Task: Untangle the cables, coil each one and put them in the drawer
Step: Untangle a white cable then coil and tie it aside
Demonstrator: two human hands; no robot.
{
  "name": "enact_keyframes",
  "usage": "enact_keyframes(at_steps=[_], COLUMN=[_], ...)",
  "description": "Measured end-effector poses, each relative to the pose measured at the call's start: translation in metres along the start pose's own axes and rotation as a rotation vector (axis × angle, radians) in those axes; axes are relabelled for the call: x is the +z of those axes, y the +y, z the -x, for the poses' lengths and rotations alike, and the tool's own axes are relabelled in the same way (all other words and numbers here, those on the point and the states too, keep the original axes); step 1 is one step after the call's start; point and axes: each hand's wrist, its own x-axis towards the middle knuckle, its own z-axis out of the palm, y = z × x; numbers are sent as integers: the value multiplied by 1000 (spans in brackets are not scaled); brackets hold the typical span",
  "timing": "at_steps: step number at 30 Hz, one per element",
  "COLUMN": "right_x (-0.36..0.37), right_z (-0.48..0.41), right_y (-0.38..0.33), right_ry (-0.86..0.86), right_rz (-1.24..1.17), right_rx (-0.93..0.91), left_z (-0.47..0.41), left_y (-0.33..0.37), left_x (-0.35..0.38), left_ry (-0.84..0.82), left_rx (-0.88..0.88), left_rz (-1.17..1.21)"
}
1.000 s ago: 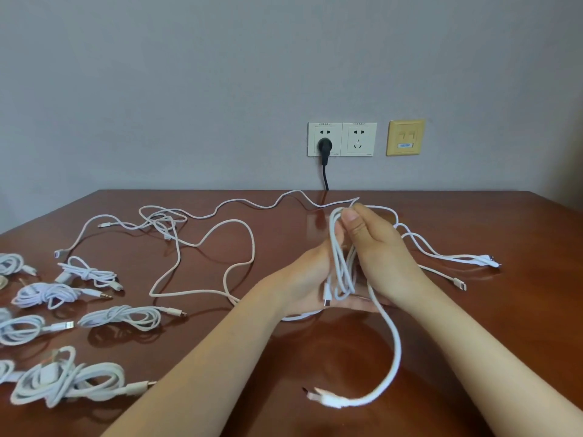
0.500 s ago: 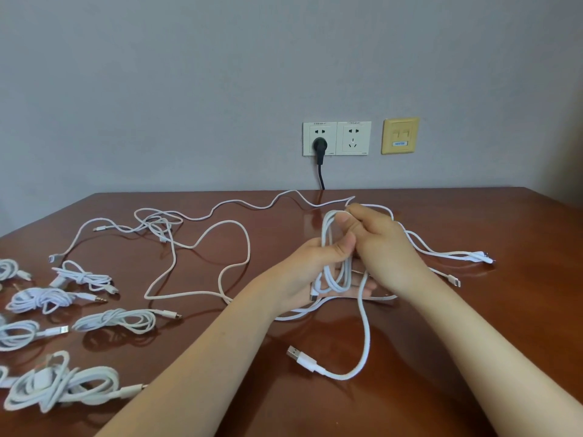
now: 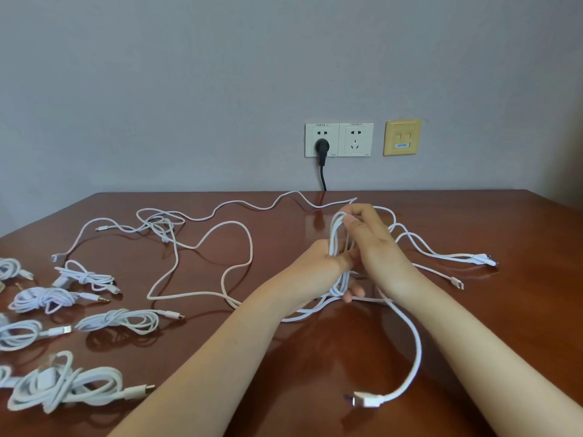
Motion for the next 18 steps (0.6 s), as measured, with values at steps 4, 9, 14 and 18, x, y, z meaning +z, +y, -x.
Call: enact_keyframes(at_steps=[4, 9, 14, 18], right_x=[-2, -3, -10, -18], right_z=[1, -1, -1, 3], right_y=[-2, -3, -3, -5], right_ry=[-77, -74, -137, -194], right_rz=[-156, -160, -90, 7], right_rx=[81, 79, 24, -189], left_z=[1, -1, -2, -5], left_y=[1, -3, 0, 3], left_x=[1, 1, 2, -6], left_ry=[2, -28, -75, 16], left_rx=[-5, -84, -153, -218], left_rz=[5, 201, 371, 546])
